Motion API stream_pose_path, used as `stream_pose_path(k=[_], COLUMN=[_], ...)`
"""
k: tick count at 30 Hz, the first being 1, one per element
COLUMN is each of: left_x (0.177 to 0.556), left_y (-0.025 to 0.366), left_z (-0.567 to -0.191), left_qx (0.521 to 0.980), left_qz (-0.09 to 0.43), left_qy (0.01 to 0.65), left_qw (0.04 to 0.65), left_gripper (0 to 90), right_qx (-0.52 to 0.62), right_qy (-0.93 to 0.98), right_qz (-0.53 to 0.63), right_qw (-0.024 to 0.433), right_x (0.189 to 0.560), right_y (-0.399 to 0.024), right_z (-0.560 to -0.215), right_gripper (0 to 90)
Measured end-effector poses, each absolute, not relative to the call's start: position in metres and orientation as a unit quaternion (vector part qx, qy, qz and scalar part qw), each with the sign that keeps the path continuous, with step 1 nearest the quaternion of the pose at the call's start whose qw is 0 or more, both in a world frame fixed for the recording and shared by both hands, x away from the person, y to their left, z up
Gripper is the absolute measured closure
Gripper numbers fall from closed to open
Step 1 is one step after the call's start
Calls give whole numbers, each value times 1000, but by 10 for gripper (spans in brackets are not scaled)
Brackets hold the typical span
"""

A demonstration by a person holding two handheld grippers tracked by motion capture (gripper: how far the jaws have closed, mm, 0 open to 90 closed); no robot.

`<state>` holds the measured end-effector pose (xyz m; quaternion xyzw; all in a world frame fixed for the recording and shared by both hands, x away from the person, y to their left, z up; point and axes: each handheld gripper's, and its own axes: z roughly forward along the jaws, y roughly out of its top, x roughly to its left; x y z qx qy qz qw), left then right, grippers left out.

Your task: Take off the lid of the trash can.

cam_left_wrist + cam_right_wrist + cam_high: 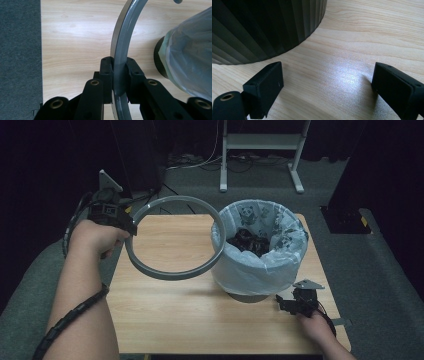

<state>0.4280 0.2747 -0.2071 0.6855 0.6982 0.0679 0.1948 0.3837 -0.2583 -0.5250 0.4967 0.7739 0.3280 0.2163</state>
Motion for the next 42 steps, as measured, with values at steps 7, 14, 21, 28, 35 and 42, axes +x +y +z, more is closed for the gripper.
stream_pose_path(k=[7,14,21,28,35,42], left_x=[422,416,410,405,405,407], left_y=[291,307,321,331,336,335], left_z=[-212,-216,-221,-229,-242,-262], left_qx=[676,666,659,656,658,660], left_qz=[66,69,73,78,83,76], left_qy=[707,715,721,723,721,722], left_qw=[198,201,201,203,199,192], left_gripper=[783,783,783,782,783,782], right_qx=[497,496,496,497,497,497], right_qy=[774,774,774,773,773,773], right_qz=[328,328,327,329,329,329], right_qw=[217,217,217,218,218,218], right_x=[384,384,384,384,384,384], right_y=[-258,-258,-258,-258,-258,-258], right_z=[-525,-525,-525,-525,-525,-525], right_gripper=[101,101,101,101,101,101])
